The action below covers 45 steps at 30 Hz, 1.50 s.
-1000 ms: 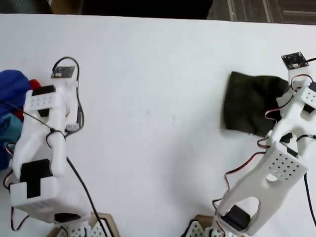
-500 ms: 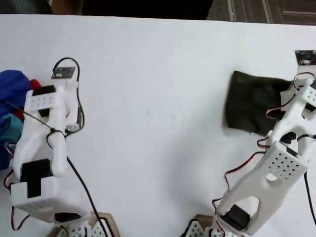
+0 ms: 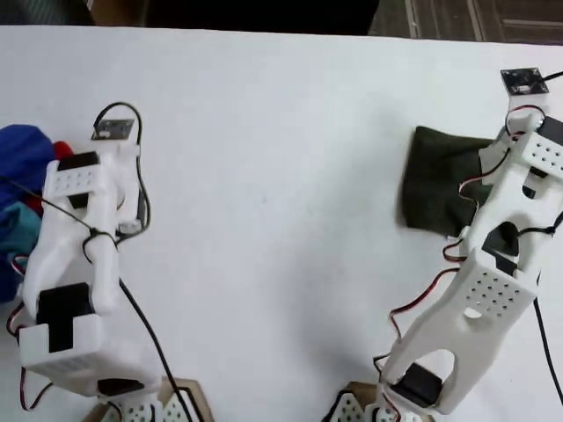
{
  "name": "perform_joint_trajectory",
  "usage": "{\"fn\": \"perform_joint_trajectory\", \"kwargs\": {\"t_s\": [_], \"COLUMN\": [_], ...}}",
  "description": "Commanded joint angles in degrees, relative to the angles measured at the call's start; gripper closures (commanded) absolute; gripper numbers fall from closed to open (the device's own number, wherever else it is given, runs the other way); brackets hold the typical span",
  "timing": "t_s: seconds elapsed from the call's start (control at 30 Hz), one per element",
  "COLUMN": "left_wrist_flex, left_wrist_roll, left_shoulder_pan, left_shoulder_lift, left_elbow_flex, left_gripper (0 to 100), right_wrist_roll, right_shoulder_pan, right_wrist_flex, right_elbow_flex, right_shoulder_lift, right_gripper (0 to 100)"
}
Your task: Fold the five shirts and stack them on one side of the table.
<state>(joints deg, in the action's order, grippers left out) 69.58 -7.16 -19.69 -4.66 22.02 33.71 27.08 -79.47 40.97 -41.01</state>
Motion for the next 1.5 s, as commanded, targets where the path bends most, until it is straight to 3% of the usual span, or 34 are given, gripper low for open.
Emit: {"fn": "perform_joint_trajectory", "kwargs": {"t_s": [0.0, 0.4, 0.53, 0.67, 0.77, 1.03, 1.47], "left_wrist_flex": [0.4, 0.4, 0.3, 0.4, 0.6, 0.7, 3.5], "left_wrist_roll": [0.2, 0.2, 0.2, 0.2, 0.2, 0.2, 0.2], "left_shoulder_pan": [0.0, 0.0, 0.0, 0.0, 0.0, 0.0, 0.0], "left_shoulder_lift": [0.8, 0.4, 0.4, 0.4, 0.5, 0.7, 0.7], "left_elbow_flex": [-0.8, -0.8, -0.8, -0.8, -0.5, -0.3, -0.7], "left_gripper": [97, 97, 97, 97, 97, 97, 97], "right_wrist_roll": [-0.5, -0.7, -7.6, -11.4, -11.3, -9.0, -9.4], "right_shoulder_pan": [3.1, 6.8, 6.2, 6.2, 5.6, 5.1, 10.3], "right_wrist_flex": [0.0, 5.6, 6.5, 12.4, 18.1, 24.1, 31.8], "right_elbow_flex": [2.5, 2.6, 3.3, 5.7, 5.1, 5.7, 5.8], "right_shoulder_lift": [-0.8, -2.2, 3.0, 5.0, 3.6, -6.3, -8.1], "right_gripper": [92.5, 92.1, 92.0, 85.8, 82.7, 88.1, 88.4]}}
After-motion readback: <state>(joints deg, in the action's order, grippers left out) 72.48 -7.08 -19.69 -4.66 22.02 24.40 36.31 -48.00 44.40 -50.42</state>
